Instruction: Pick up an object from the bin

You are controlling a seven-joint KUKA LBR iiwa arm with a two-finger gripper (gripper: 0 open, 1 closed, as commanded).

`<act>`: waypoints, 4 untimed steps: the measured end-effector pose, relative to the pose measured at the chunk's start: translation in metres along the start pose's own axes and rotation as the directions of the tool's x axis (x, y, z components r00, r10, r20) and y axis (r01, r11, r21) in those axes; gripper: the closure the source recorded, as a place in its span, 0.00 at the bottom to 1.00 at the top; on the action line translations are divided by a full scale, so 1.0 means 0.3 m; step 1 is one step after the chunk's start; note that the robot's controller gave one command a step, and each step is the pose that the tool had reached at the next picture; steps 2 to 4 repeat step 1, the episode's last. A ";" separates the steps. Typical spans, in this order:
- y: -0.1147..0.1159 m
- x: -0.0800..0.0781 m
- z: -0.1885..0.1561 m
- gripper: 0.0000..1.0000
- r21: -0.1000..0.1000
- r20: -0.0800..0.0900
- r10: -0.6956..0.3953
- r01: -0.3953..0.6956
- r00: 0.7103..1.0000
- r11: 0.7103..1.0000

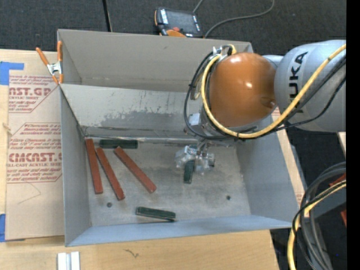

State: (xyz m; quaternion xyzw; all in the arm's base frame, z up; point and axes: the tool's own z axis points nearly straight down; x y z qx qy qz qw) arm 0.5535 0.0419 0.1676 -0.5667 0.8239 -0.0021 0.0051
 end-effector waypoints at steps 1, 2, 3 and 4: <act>0.007 -0.015 -0.308 1.00 0.000 0.000 0.035 -0.035 0.999 0.999; 0.007 -0.015 -0.308 1.00 0.000 0.000 0.035 -0.035 0.999 0.999; 0.007 -0.015 -0.308 1.00 0.000 0.000 0.035 -0.035 0.999 0.999; 0.007 -0.015 -0.308 1.00 0.000 0.000 0.035 -0.035 0.999 0.999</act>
Offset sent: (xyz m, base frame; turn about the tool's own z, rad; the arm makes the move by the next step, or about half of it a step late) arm -0.0032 0.0032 0.0880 0.0332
